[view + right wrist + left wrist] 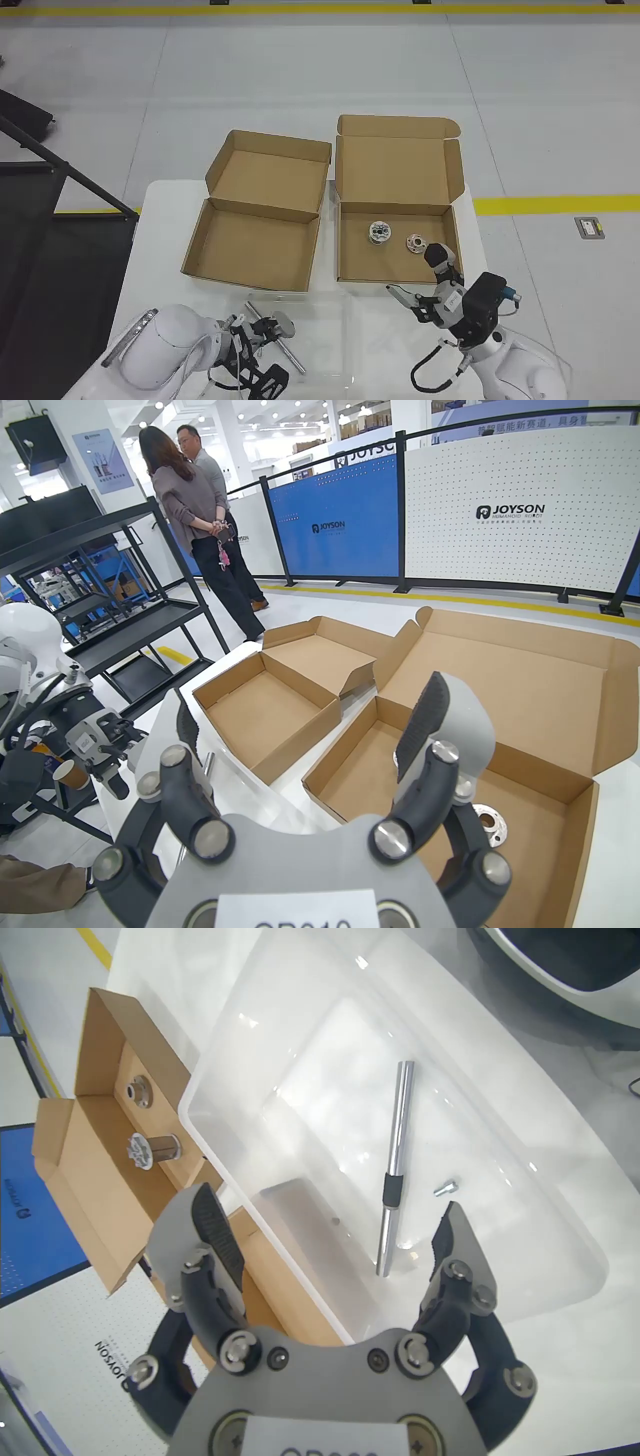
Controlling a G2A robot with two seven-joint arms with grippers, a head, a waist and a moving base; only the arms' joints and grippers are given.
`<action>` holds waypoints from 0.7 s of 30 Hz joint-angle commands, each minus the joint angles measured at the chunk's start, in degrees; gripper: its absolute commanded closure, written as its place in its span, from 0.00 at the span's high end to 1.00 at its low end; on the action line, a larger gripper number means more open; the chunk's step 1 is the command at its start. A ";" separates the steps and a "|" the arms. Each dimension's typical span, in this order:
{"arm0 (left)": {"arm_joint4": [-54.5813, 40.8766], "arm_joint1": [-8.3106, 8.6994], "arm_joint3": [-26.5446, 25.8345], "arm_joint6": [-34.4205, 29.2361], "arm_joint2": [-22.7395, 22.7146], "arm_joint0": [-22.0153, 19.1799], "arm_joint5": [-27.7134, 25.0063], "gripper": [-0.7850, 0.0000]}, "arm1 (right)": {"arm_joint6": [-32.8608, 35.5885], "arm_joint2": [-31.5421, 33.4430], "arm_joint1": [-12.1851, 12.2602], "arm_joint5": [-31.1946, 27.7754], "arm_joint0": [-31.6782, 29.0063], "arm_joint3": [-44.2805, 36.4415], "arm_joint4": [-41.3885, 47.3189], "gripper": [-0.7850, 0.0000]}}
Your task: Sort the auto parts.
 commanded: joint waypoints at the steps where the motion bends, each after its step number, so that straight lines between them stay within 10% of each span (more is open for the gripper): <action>1: 0.14 -0.30 2.87 0.16 3.32 -2.28 0.09 1.00 | 0.00 0.00 0.00 -0.01 0.00 0.00 0.00 1.00; 8: 1.22 -1.33 12.84 1.05 13.93 -11.70 0.09 1.00 | 0.00 0.00 0.00 -0.01 0.00 0.00 0.00 1.00; 21: -1.87 -1.54 13.72 -3.57 13.04 -10.96 0.21 1.00 | 0.00 0.00 0.00 -0.01 0.00 0.00 0.00 1.00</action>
